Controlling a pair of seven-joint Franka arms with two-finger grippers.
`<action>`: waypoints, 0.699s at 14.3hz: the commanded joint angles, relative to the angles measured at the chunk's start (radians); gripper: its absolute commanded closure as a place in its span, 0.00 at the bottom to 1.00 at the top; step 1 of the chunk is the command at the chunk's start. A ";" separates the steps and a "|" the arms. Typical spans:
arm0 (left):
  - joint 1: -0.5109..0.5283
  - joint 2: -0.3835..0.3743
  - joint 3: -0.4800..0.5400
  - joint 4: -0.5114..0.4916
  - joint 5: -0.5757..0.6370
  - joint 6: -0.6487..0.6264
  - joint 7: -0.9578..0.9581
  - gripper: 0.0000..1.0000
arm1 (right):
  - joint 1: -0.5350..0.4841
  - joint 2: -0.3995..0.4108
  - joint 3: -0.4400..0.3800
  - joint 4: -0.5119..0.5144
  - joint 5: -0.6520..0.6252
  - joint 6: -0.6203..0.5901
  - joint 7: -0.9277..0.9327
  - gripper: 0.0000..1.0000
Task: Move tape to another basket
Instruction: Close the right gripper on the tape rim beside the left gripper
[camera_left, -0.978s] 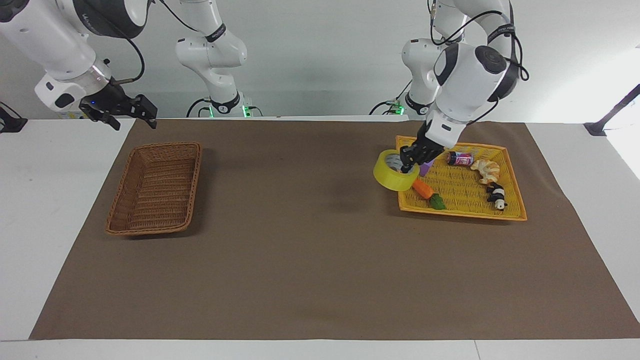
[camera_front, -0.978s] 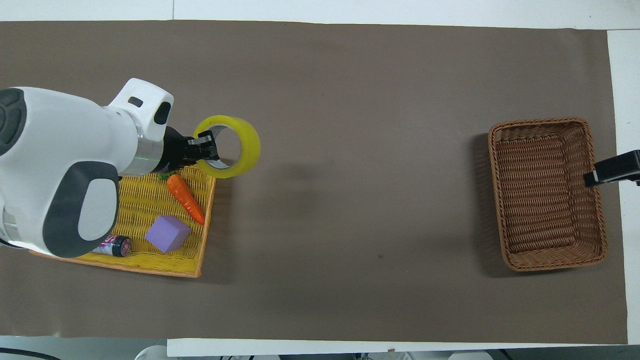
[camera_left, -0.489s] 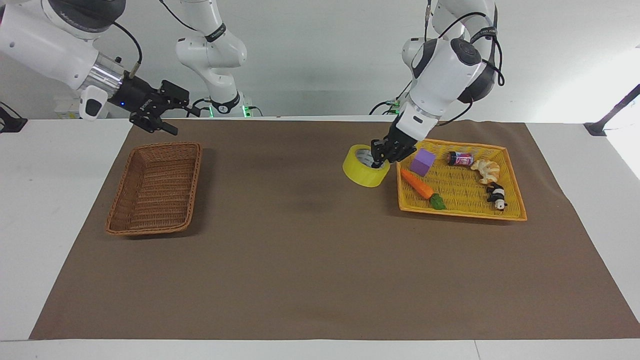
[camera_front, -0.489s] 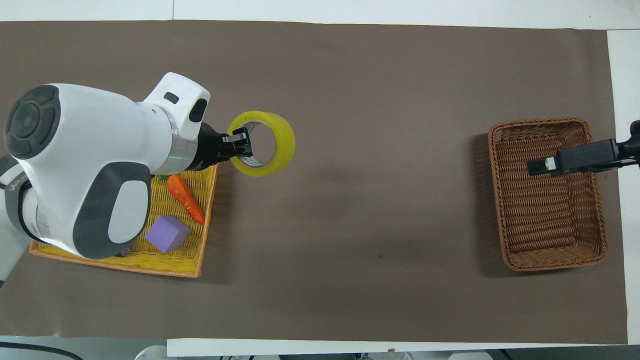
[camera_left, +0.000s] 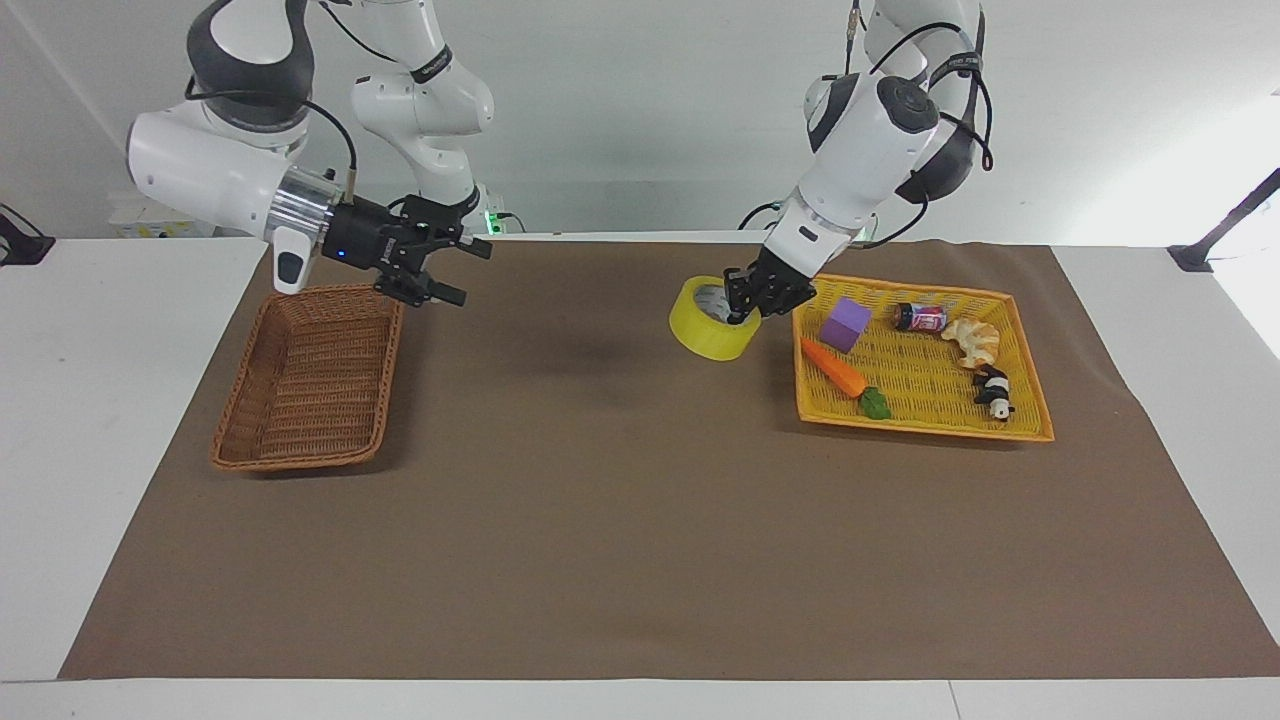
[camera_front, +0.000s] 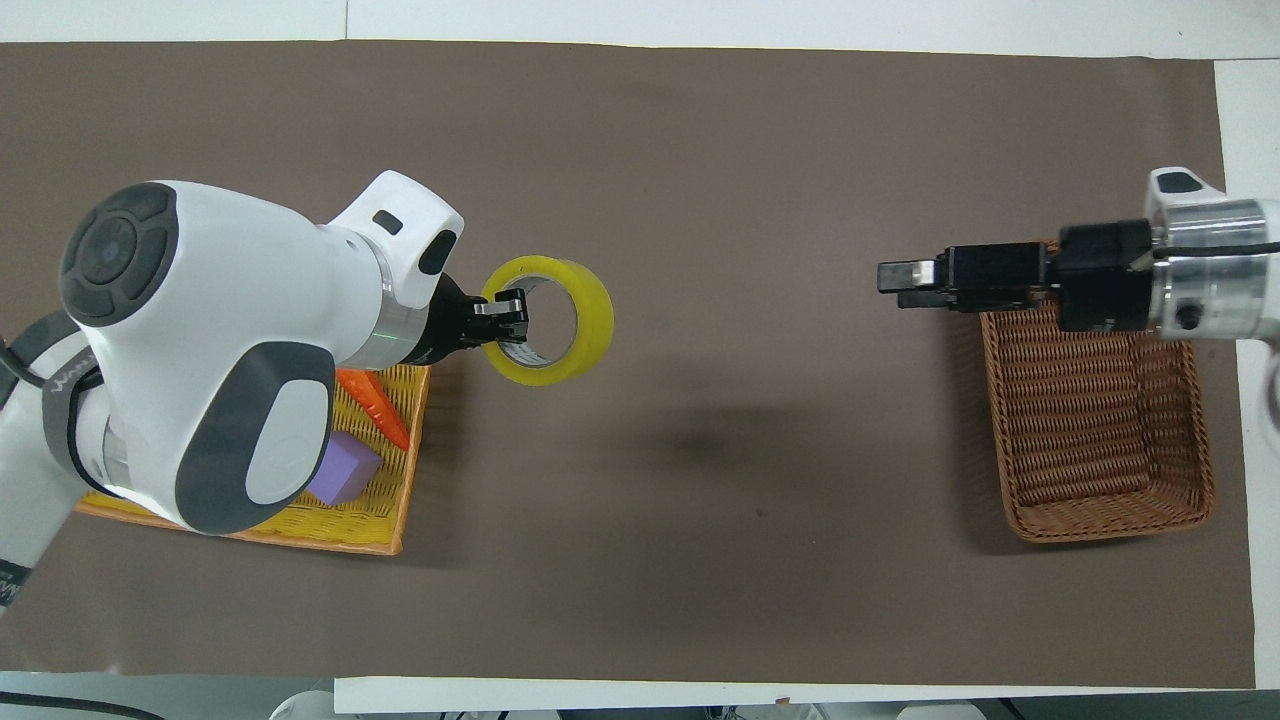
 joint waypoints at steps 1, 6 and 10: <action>-0.035 -0.001 0.011 0.037 -0.019 -0.021 0.018 1.00 | 0.150 -0.005 0.004 -0.075 0.174 0.196 -0.065 0.00; -0.034 -0.004 0.012 0.035 -0.019 -0.037 0.024 1.00 | 0.301 0.008 0.002 -0.117 0.237 0.367 -0.156 0.00; -0.034 -0.005 0.014 0.034 -0.017 -0.056 0.050 1.00 | 0.350 0.015 0.007 -0.126 0.237 0.421 -0.181 0.00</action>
